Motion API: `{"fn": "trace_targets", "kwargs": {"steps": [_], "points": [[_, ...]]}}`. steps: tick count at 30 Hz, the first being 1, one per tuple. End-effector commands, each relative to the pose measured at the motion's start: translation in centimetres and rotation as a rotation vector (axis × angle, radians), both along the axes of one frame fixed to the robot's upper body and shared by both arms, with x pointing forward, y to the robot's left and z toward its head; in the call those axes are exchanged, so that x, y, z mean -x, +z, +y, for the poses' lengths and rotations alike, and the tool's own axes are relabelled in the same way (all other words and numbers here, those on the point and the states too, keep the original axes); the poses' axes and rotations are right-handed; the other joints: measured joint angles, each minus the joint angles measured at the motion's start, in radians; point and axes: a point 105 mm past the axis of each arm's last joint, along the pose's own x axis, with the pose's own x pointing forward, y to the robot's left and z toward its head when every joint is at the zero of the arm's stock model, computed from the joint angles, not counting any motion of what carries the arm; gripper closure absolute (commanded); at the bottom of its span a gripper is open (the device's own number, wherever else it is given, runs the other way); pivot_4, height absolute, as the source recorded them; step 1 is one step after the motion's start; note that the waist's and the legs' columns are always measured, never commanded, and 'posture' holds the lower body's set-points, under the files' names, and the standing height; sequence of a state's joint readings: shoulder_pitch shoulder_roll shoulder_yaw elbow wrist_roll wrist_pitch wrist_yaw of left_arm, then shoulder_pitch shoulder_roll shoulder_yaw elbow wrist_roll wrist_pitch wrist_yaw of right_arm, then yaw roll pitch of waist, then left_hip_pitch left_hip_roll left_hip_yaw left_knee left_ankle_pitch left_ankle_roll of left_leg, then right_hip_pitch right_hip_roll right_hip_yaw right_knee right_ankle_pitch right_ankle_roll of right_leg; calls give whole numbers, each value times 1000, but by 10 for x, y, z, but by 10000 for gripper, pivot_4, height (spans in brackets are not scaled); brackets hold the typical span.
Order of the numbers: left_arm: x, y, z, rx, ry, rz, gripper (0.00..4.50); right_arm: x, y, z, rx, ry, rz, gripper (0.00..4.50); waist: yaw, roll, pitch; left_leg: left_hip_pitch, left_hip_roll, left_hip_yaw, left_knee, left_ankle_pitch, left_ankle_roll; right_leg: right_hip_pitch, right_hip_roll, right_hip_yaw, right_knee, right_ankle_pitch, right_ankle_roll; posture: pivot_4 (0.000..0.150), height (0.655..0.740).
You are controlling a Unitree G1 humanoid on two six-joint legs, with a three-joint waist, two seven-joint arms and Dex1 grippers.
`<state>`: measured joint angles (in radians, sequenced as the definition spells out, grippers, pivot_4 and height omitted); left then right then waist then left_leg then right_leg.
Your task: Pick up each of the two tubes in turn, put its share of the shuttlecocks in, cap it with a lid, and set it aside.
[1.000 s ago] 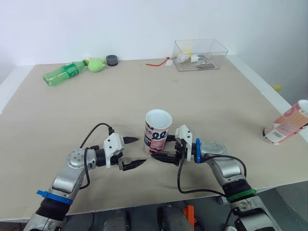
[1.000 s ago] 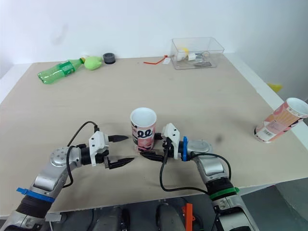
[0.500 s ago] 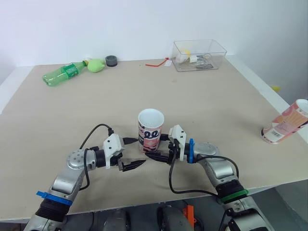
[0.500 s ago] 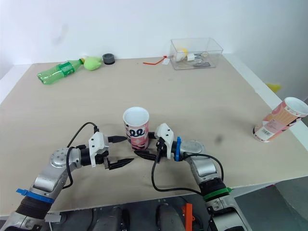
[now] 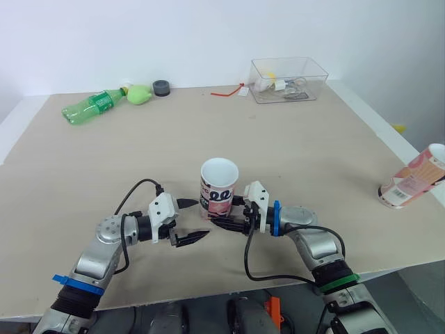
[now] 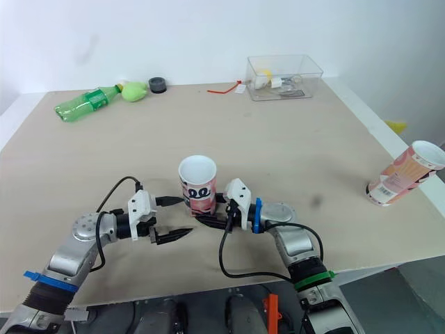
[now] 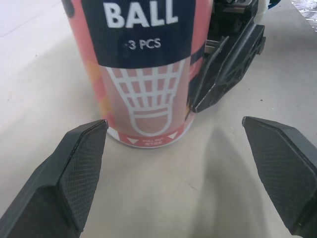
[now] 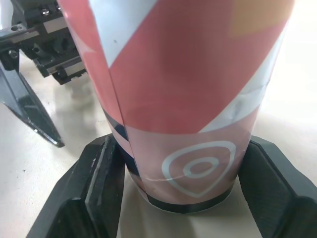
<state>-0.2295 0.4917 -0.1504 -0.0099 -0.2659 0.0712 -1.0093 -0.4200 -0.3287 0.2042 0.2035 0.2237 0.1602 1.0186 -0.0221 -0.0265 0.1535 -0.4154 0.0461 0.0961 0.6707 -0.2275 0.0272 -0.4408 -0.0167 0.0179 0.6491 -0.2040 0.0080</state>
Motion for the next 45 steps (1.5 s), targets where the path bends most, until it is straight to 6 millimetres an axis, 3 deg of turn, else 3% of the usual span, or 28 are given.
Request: {"fn": "trace_targets", "kwargs": {"steps": [1, 6, 10, 12, 17, 27, 28, 29, 32, 39, 45], "points": [[-5, 14, 1, 12, 1, -53, 0, -20, 33, -35, -65, -152, -46, 13586, 0, 0, 0, 0, 0, 1, 0, 0, 0, 0, 0, 0, 0, 0, 0, 1500, 7400], [-5, 24, -7, 33, -24, -72, 0, -50, 57, -101, -105, -462, -49, 13586, 2, 0, 0, -1, -2, 4, 0, 0, -1, -1, -4, 1, -1, 0, 0, 1500, 7400], [-5, 28, -16, 46, -44, -79, 0, -76, 66, -180, -125, -875, -67, 13586, 1, -1, 1, -1, -3, 4, 0, 0, -1, -1, -4, 2, -1, 0, 1, 1500, 7400], [-3, 28, -20, 55, -53, -75, 0, -80, 63, -204, -128, -1009, -68, 13586, 1, -1, 1, -1, -3, 4, -1, 0, -1, -1, -4, 3, -1, 0, 1, 1500, 7400], [-1, 30, -26, 75, -66, -72, 0, -84, 50, -242, -135, -1258, -57, 13586, -3, 0, 1, 0, -3, 4, -4, 0, -1, -1, -1, 6, -1, 1, 4, 1500, 7400], [-3, 31, -26, 72, -66, -70, 0, -86, 39, -241, -152, -1245, -24, 13586, -3, 0, 1, 1, -3, 6, -5, 0, -1, -1, -1, 9, -1, 1, 6, 1500, 7400], [-3, 31, -25, 71, -64, -70, 0, -86, 37, -241, -164, -1243, -9, 4870, -3, 0, 1, 2, -3, 6, -5, 0, -1, -1, -1, 9, -1, 1, 6, 1500, 7400], [-4, 31, -25, 67, -64, -70, 0, -84, 36, -241, -146, -1233, -13, 1223, -3, 0, 1, 2, -3, 6, -5, 0, -1, -1, -1, 9, -1, 1, 6, 1500, 7400], [-3, 29, -24, 58, -64, -68, 0, -78, 33, -240, -101, -1196, -26, 552, -3, 0, 1, 1, -3, 7, -5, 0, -1, -1, -1, 9, -1, 1, 7, 1500, 7400], [-4, 27, -22, 51, -63, -66, 0, -47, 37, -243, -4, -1070, -74, 552, 0, 1, 1, 1, -6, 6, -5, 0, 0, -1, -5, 8, -1, -1, 9, 1500, 7400], [-6, 28, -17, 48, -60, -64, 0, -6, 57, -230, -12, -787, -113, 552, -1, 1, 1, 2, -7, 6, -5, 0, 0, 0, -5, 9, -1, -1, 10, 1500, 7400]]}}
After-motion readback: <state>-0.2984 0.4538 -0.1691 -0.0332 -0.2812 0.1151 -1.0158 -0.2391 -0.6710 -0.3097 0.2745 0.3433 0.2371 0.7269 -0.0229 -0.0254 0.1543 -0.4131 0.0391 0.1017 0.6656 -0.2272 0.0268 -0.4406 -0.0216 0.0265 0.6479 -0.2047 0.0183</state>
